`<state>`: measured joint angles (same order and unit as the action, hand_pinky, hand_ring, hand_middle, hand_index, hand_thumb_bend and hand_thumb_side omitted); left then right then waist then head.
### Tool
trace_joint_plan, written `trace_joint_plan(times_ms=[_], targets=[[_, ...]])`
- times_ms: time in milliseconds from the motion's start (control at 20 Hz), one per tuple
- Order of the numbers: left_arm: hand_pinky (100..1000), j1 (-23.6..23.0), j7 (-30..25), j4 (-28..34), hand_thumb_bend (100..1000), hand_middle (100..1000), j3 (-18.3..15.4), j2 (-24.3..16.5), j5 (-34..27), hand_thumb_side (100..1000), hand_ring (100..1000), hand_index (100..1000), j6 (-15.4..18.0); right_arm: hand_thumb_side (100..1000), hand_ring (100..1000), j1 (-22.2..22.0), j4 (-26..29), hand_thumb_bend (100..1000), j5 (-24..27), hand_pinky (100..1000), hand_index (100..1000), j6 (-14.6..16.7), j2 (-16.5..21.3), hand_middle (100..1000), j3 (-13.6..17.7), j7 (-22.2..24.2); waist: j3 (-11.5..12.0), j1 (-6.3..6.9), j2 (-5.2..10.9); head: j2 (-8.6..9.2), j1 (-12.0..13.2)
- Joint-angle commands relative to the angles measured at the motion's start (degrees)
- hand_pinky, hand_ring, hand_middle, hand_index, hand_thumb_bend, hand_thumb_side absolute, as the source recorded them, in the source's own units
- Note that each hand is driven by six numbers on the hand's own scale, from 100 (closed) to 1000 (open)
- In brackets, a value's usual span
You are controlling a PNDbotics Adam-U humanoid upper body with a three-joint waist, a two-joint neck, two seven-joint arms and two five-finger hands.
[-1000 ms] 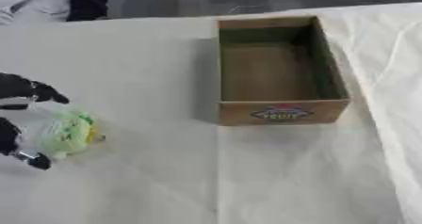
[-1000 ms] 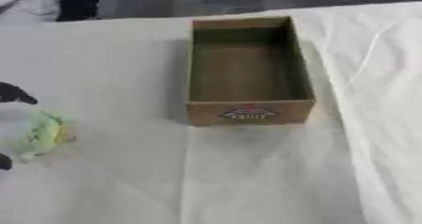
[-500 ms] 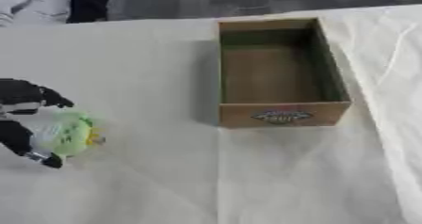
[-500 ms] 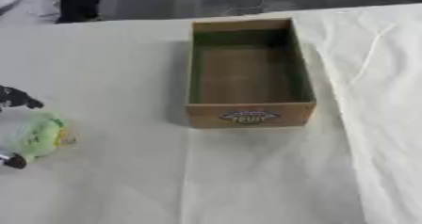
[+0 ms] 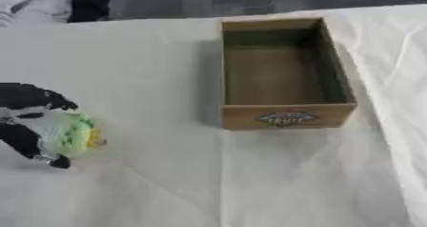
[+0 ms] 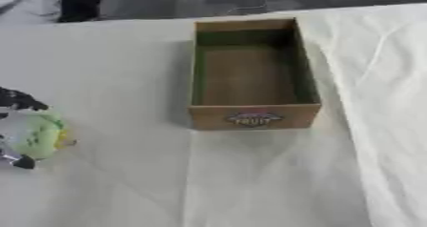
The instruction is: Pick up objects on the table and place them in the box.
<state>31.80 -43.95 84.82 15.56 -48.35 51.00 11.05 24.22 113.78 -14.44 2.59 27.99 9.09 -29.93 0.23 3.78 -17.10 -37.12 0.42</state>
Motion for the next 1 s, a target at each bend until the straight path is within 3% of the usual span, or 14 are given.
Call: trace_joint_plan(times_ms=[50,600,800,1000], targets=[[746,0.8,-0.3,-0.2,770,856,-0.1,-1.1,1.0,759,886,1000,0.2,1000,883,0.7,0.8,100,0.4,810,784,0.0,1.1,726,0.2,-0.1,-0.1,-0.1,0.84,0.52,0.3],[731,1.3,-0.3,-1.2,697,811,1.3,-0.2,6.7,789,878,1000,-0.8,1000,883,0.7,0.8,100,0.5,810,785,0.1,1.1,725,0.2,0.0,-0.3,-0.04,0.7,0.71,0.4],[718,1.3,1.3,-1.4,609,790,1.4,0.1,9.4,814,866,1000,-0.9,1000,883,0.7,0.8,100,0.6,810,785,0.2,1.0,725,0.1,0.0,-0.3,-0.04,0.72,0.77,0.5],[695,1.3,3.5,-1.8,463,765,1.5,0.4,11.4,827,848,976,-1.3,1000,883,0.7,0.8,100,0.6,811,786,0.2,1.0,725,0.2,0.0,-0.3,-0.12,0.69,0.97,0.5]])
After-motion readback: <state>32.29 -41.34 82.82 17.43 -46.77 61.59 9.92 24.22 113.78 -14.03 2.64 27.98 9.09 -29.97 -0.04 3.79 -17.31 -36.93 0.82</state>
